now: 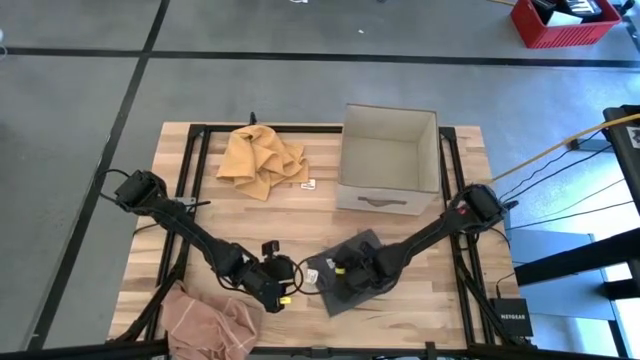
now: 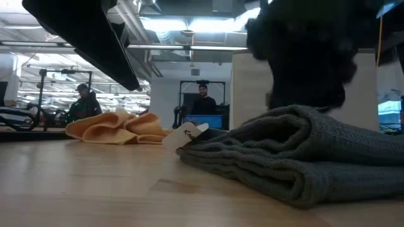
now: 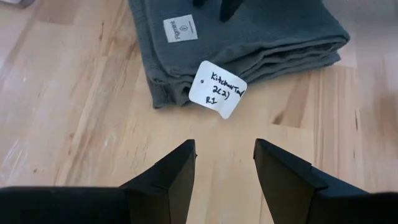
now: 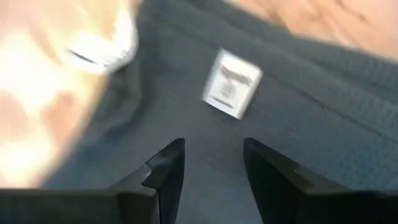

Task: Fold towel
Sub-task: Fold the gray towel

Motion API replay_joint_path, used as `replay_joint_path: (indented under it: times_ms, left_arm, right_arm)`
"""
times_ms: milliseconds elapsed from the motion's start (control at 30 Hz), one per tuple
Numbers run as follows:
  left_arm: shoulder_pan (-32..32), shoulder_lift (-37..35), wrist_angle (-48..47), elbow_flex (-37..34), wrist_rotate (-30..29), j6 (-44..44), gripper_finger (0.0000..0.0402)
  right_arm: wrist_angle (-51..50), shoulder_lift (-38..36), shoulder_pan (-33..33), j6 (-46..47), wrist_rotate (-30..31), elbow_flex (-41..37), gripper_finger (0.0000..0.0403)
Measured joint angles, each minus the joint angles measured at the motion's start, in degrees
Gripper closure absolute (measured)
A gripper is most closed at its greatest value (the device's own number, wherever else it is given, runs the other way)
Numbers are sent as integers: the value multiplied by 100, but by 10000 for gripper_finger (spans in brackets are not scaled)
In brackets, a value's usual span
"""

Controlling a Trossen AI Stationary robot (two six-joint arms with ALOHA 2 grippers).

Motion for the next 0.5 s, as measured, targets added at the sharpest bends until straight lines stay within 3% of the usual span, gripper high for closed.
replay_joint_path:
  times_ms: [200, 333, 500]
  left_arm:
    - [3, 0, 0, 0, -4, -7, 243]
    - [4, 0, -4, 0, -11, 48, 243]
    - [-19, 0, 29, -19, -17, 37, 243]
  right_arm:
    - [-670, 67, -5, -1827, -650, 31, 235]
    - [-1851, -146, 90, -3165, -1307, 20, 235]
    - [-3233, -438, 157, -3431, -1567, 190, 235]
